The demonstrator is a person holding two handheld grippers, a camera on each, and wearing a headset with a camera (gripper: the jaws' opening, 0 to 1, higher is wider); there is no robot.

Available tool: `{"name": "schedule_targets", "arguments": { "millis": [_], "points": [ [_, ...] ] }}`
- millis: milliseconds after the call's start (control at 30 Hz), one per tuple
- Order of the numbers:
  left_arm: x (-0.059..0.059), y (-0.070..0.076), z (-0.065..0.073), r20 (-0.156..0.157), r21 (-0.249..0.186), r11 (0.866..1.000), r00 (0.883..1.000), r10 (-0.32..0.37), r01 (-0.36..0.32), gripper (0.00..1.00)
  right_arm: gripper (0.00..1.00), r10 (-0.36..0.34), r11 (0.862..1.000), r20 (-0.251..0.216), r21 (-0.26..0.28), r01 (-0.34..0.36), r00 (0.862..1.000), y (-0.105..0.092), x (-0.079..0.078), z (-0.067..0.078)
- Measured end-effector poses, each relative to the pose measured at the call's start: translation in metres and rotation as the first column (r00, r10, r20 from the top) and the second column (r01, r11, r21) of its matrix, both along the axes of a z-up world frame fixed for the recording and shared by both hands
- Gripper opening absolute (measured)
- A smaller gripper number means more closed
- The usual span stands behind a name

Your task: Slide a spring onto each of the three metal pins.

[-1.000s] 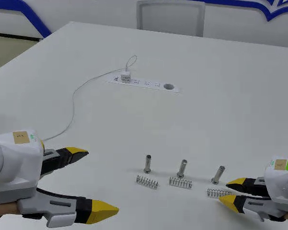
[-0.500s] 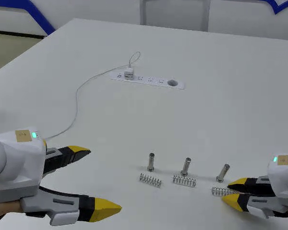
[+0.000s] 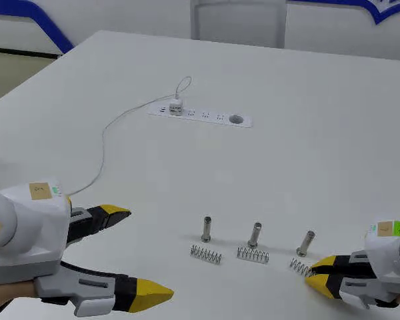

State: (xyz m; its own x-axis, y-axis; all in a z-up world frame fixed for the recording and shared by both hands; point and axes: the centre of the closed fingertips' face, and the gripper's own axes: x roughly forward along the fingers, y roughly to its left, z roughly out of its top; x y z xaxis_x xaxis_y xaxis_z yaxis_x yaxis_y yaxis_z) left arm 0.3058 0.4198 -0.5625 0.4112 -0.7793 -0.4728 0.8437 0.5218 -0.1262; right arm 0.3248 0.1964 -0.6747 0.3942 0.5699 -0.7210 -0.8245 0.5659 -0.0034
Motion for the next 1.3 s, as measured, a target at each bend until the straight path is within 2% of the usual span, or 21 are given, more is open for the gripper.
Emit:
{"name": "schedule_targets", "arguments": {
  "millis": [200,300,600,700,833,1067,1167,1300],
  "points": [
    [-0.001,-0.003,0.003,0.010,-0.001,1.000,1.000,-0.008,0.008,0.89,0.10,-0.047,0.998,-0.009,-0.030,0.047,0.999,-0.002,0.001,0.000],
    [-0.001,-0.003,0.006,0.019,0.001,1.000,1.000,-0.014,0.014,0.89,0.10,-0.049,0.998,-0.003,-0.043,0.049,0.999,-0.002,0.000,0.004],
    [0.003,-0.010,0.014,0.049,-0.012,0.999,0.998,-0.030,0.030,0.89,0.10,-0.038,0.999,0.037,-0.027,0.039,0.999,0.004,0.001,0.033],
    [0.002,-0.018,0.018,0.059,-0.023,0.999,0.997,-0.047,0.049,0.88,0.10,-0.027,1.000,0.059,-0.011,0.028,0.998,0.009,0.000,0.050],
    [0.001,-0.030,0.020,0.073,-0.028,0.996,0.994,-0.078,0.080,0.88,0.10,-0.002,1.000,0.089,-0.022,0.004,0.996,0.013,-0.004,0.067],
    [-0.001,-0.049,0.022,0.090,-0.040,0.991,0.988,-0.125,0.129,0.87,0.10,0.028,0.999,0.123,-0.036,-0.024,0.992,0.017,-0.010,0.089],
    [-0.002,-0.060,0.024,0.102,-0.046,0.987,0.984,-0.148,0.153,0.86,0.10,0.049,0.998,0.138,-0.047,-0.043,0.989,0.022,-0.014,0.098],
    [-0.003,-0.072,0.025,0.101,-0.061,0.981,0.979,-0.179,0.185,0.86,0.10,0.076,0.997,0.156,-0.045,-0.070,0.985,0.032,-0.019,0.109]
  ]
}}
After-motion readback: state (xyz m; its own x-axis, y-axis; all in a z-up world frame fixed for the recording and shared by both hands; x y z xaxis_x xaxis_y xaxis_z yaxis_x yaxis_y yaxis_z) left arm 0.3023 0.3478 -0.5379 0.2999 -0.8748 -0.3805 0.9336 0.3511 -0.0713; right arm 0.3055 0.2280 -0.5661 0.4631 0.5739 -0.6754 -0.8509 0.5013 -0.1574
